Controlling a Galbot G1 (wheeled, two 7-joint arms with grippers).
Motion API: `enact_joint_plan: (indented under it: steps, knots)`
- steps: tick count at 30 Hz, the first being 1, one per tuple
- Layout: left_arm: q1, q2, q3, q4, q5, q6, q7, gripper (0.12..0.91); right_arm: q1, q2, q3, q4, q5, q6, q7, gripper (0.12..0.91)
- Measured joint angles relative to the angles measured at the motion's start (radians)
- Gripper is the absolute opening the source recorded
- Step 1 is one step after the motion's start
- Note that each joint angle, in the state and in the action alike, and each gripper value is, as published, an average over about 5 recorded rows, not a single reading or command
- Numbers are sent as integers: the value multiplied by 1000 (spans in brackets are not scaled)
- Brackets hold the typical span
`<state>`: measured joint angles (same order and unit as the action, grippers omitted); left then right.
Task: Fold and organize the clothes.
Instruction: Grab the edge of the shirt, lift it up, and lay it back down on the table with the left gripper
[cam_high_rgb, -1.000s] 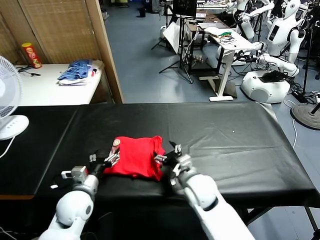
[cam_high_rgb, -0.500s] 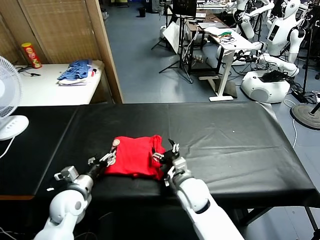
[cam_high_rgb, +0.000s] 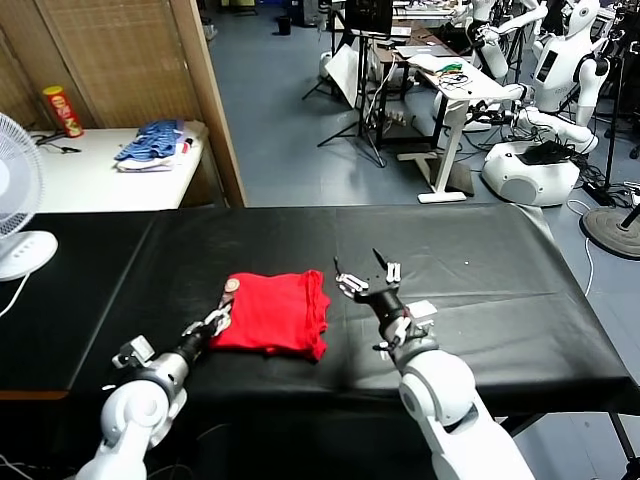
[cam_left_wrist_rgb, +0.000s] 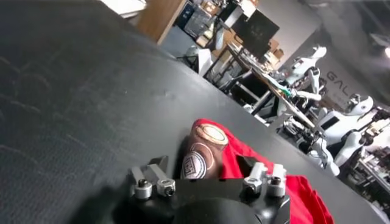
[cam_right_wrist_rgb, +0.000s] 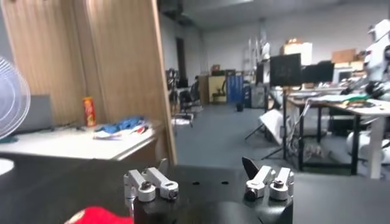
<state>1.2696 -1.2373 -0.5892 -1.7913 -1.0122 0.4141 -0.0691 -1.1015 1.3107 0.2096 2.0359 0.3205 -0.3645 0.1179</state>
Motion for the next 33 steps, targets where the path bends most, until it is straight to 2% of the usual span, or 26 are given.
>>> enact_joint_plan:
  steps: [5, 8, 13, 18, 29, 33]
  knots:
    - [0, 0, 1, 0, 24, -2, 0, 208, -13, 8, 15, 12, -12, -10, 6, 798]
    - [0, 1, 1, -1, 84, -15, 1, 140, -26, 13, 27, 20, -44, -46, 25, 798]
    - [7, 28, -3, -23, 249, -23, -4, 137, -61, 7, 56, 35, -105, -121, 39, 798]
    - [22, 94, -30, -53, 434, -32, -6, 137, -104, 3, 83, 50, -144, -166, 41, 798]
    - [79, 342, -163, -128, 693, -62, -3, 137, -154, 6, 91, 69, -158, -183, 38, 798]
    - [96, 377, -179, -175, 785, -68, -5, 137, -167, 9, 97, 69, -162, -182, 35, 798]
